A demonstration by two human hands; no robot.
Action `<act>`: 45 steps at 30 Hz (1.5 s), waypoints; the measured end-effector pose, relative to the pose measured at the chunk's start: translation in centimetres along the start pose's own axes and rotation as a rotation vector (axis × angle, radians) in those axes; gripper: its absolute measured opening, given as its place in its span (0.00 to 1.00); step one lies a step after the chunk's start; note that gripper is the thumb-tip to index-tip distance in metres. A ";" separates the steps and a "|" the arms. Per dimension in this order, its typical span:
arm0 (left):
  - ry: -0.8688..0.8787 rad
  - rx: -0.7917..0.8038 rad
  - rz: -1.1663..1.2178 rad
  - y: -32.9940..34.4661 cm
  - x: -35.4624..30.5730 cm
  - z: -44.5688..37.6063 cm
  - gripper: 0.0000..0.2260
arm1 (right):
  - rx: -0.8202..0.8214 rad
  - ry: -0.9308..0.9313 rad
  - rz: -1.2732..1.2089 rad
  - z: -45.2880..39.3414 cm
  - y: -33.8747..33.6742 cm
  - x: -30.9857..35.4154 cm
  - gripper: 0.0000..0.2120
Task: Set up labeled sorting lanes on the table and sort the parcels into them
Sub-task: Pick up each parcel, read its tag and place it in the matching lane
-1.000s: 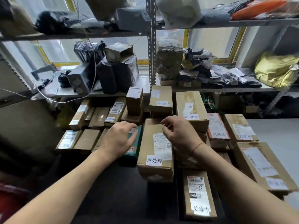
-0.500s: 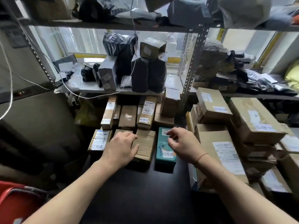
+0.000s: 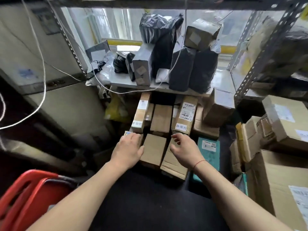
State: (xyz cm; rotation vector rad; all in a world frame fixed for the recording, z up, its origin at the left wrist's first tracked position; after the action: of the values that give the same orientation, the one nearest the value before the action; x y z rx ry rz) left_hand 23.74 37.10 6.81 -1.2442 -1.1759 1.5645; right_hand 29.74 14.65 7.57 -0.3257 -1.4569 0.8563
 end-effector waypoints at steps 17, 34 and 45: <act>-0.125 0.186 0.420 5.2 9.2 -15.2 0.36 | 0.160 0.214 -0.295 -16.5 13.6 4.2 0.20; -0.023 0.219 0.619 7.8 9.6 -16.7 0.34 | 0.216 0.390 -0.806 -19.7 17.1 1.0 0.22; 0.080 0.224 0.631 5.7 8.3 -10.2 0.28 | 0.212 0.370 -0.864 -12.8 15.5 0.6 0.24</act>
State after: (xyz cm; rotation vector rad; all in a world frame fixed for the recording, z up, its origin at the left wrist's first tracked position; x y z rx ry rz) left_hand 31.93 45.46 -1.57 -1.5950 -0.5500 2.0039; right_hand 37.03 29.36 -4.10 0.2912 -0.9936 0.2161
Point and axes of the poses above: each hand's wrist, its own z-axis away from the middle knuckle, its own y-axis out of the palm, x = y × z, the point moved 5 cm from there along -z, towards the middle knuckle, and after that the axes turned 6 degrees about -z, right-handed, at the moved point
